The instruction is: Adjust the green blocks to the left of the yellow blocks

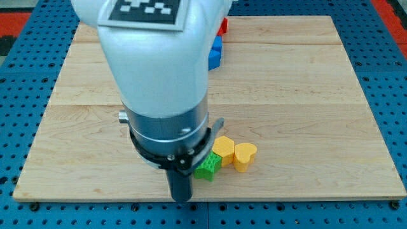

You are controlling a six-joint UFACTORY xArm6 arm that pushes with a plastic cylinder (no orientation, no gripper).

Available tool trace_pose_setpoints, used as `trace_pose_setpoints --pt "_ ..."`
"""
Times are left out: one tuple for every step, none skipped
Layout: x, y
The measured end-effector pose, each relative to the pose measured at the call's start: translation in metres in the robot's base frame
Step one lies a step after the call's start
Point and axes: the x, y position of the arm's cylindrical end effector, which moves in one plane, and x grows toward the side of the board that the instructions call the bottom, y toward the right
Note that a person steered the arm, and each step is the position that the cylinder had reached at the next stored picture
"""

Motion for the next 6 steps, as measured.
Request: trace_pose_setpoints --pt "0.0 0.017" --pt "-0.014 0.025" --pt "-0.023 0.025" --pt "-0.025 0.025" --pt "-0.021 0.029" --pt "-0.007 0.023"
